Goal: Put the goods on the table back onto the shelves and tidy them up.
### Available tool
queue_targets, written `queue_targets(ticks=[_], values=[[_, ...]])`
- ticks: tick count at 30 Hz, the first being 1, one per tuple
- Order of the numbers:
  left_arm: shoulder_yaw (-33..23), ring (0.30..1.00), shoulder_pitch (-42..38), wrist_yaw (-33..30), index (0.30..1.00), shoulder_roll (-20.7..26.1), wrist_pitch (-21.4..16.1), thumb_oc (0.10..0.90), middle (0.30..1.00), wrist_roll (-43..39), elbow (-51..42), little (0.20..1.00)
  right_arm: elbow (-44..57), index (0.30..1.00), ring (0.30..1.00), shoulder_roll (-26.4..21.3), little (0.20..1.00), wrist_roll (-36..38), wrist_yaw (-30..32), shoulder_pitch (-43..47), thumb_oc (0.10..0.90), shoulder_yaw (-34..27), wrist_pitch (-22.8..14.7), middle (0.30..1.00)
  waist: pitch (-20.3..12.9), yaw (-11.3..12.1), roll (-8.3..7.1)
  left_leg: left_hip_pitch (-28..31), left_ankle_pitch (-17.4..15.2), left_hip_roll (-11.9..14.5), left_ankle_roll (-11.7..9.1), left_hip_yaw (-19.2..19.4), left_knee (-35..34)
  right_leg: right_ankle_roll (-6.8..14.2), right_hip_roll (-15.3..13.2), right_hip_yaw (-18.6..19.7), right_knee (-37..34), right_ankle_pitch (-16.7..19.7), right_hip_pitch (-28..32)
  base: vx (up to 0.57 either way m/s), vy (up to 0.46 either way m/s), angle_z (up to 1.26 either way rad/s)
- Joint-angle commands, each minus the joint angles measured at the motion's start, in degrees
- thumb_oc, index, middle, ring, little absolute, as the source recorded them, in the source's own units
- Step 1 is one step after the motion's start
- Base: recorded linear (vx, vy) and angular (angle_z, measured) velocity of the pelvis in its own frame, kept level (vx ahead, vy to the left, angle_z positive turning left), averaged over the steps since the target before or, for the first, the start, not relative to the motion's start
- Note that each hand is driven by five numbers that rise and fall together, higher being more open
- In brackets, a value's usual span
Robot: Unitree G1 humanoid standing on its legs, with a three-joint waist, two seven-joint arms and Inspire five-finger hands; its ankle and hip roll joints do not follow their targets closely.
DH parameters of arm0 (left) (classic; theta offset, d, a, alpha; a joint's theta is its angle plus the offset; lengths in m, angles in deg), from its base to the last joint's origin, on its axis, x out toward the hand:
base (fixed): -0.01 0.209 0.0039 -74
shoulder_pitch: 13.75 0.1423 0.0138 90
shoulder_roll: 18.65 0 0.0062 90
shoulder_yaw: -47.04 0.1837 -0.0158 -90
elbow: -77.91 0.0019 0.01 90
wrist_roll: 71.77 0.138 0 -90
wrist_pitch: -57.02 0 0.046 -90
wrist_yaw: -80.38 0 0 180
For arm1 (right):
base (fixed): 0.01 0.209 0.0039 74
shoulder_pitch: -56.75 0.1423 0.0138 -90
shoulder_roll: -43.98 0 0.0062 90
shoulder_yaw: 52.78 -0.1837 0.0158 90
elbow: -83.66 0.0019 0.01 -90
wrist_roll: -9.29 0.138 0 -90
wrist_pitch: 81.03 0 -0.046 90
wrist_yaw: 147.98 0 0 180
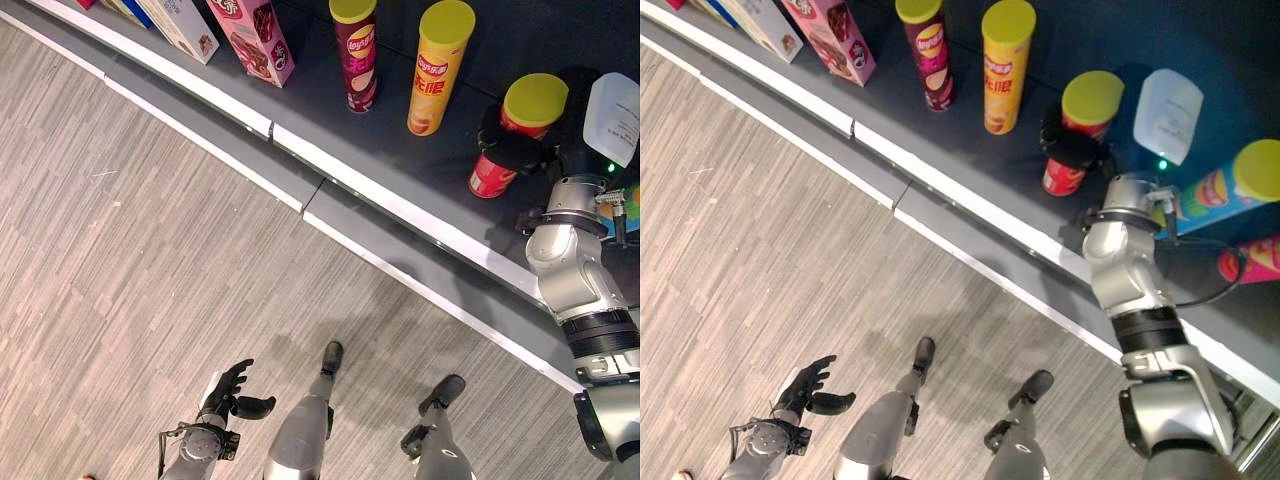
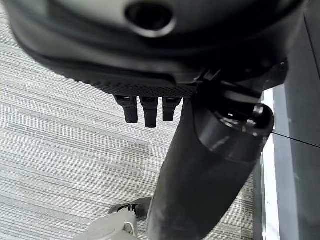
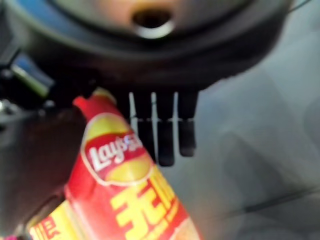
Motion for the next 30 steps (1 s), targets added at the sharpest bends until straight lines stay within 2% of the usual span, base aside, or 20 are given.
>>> queue_targets(ticks=[1, 4, 6, 12, 15, 17, 18, 19, 24, 27, 28, 30], values=[[3.04, 0.9, 1.11, -2.61, 0.9, 5.37, -1.79, 0.8, 0.9, 0.23, 0.03, 0.9, 3.89, 0.3, 0.3, -4.95, 0.3, -2.94, 5.76, 8.28, 0.4, -0.65, -1.71, 0.3, -2.76, 0.86, -1.73, -3.75, -0.47, -1.1, 0.35, 1.57, 0.55, 7.34, -7.09, 1.03, 7.19, -6.69, 3.28, 0.0, 0.0, 0.0], [3.14, 0.9, 1.0, -3.02, 0.9, 5.25, -1.96, 0.8, 0.9, 0.15, 0.04, 0.9, 2.97, 0.3, 0.3, -4.48, 0.3, -2.59, 6.53, 8.32, 0.4, -0.76, -1.5, 0.3, -2.53, 0.59, -1.69, -3.86, -0.48, -1.05, 0.4, 1.47, 0.47, 7.31, -6.98, 1.27, 7.32, -6.84, 2.91, 0.0, 0.0, 0.0], [3.29, 0.9, 1.09, -3.02, 0.9, 4.97, -1.81, 0.8, 0.9, 0.25, 0.12, 0.9, 2.71, 0.9, 0.9, -4.06, 0.9, -2.23, 6.52, 8.12, 0.8, -0.49, -1.31, 0.9, -2.57, 0.2, -1.93, -3.76, -0.61, -0.98, 0.43, 1.48, 0.45, 7.3, -6.84, 1.48, 7.25, -6.9, 2.9, 0.0, 0.0, 0.0], [3.61, 0.9, 1.01, -2.85, 0.9, 4.9, -1.33, 0.8, 0.9, 0.58, 0.31, 0.9, 2.79, 0.9, 0.9, -3.0, 0.9, 1.09, 6.07, 6.28, 0.8, -1.26, -2.24, 0.9, -2.88, -0.49, -2.74, -2.85, -0.95, -0.74, 0.33, 1.75, 0.64, 7.21, -6.5, 1.51, 6.81, -6.9, 3.77, 0.0, 0.0, 0.0], [3.49, 0.9, 0.79, -2.52, 0.9, 4.75, -0.48, 0.8, 0.9, 1.01, 1.52, 0.9, 6.36, 0.9, 0.9, -1.66, 0.9, 2.09, 6.17, 3.95, 0.8, -2.71, -3.14, 0.9, -3.91, -0.88, -4.34, -1.96, -1.19, -0.11, -0.01, 1.98, 0.57, 7.27, -5.89, 1.29, 5.55, -6.43, 5.1, -0.03, -0.048, -0.01], [2.9, 0.9, 0.83, -2.11, 0.9, 4.87, 0.14, 0.8, 0.9, 1.71, 2.82, 0.9, 9.11, 0.9, 0.9, -0.64, 0.9, 3.21, 4.05, 1.55, 0.8, -2.91, -4.18, 0.9, -4.87, -1.27, -5.68, -0.94, -1.47, 0.4, -0.15, 2.5, 0.53, 7.22, -5.33, 1.34, 4.66, -6.04, 6.02, 0.01, -0.025, -0.05], [2.51, 0.9, 1.01, -1.71, 0.9, 4.87, 0.74, 0.8, 0.9, 2.64, 4.2, 0.9, 10.71, 0.9, 0.9, 0.95, 0.9, 4.84, 1.5, -0.21, 0.8, -1.91, -5.32, 0.9, -5.74, -1.9, -6.81, 0.07, -1.82, 0.87, -0.22, 3.46, 0.55, 7.26, -4.95, 1.7, 3.81, -5.48, 6.66, 0.09, 0.015, -0.08], [0.35, 0.9, 1.56, -1.48, 0.9, 4.77, 2.48, 0.8, 0.9, 5.2, 7.59, 0.9, 18.5, 0.9, 0.9, 6.02, 0.9, 8.02, -4.9, -8.23, 0.8, -1.33, -8.0, 0.9, -7.81, -3.56, -8.97, 2.93, -2.65, 1.65, -0.3, 5.57, 0.25, 7.46, -4.2, 2.36, 1.72, -4.21, 8.74, 0.11, 0.037, -0.16], [-3.18, 0.9, 2.16, -0.89, 0.9, 3.75, 3.48, 0.8, 0.9, 7.9, 11.06, 0.9, 27.95, 0.9, 0.9, 8.58, 0.9, 12.07, -13.75, -20.13, 0.8, -1.44, -11.67, 0.9, -10.88, -6.66, -11.68, 5.86, -3.52, 2.07, -0.1, 8.23, -0.05, 7.49, -3.73, 3.56, 0.71, -3.45, 9.92, 0.08, 0.042, -0.45], [-5.89, 0.9, 3.21, -0.07, 0.9, 3.14, 3.65, 0.8, 0.9, 9.91, 13.11, 0.9, 34.37, 0.9, 0.9, 10.87, 0.9, 22.51, -23.04, -31.69, 0.8, -1.6, -15.7, 0.9, -13.12, -10.1, -13.46, 9.5, -4.95, 2.86, -0.01, 11.5, -0.05, 7.51, -2.87, 6.27, 0.33, -3.41, 10.68, 0.08, 0.054, -0.3], [-5.84, 0.9, 3.29, -0.07, 0.9, 3.15, 3.61, 0.8, 0.9, 9.92, 13.14, 0.9, 34.57, 0.9, 0.9, 10.85, 0.9, 22.61, -23.17, -31.93, 0.8, -1.71, -15.65, 0.9, -13.17, -9.92, -13.48, 9.6, -5.0, 2.86, -0.01, 11.67, -0.05, 7.52, -2.87, 6.44, 0.33, -3.41, 10.66, 0.04, 0.039, -0.51], [-7.08, 0.9, 3.3, 0.23, 0.9, 3.15, 3.46, 0.8, 0.9, 10.35, 13.94, 0.9, 36.12, 0.9, 0.9, 10.9, 0.9, 28.01, -27.73, -36.66, 0.8, -1.84, -16.39, 0.9, -14.01, -11.26, -14.06, 10.62, -5.36, 3.18, -0.09, 12.92, -0.05, 7.5, -2.61, 7.44, 0.33, -3.35, 10.59, 0.03, 0.022, -0.55]])
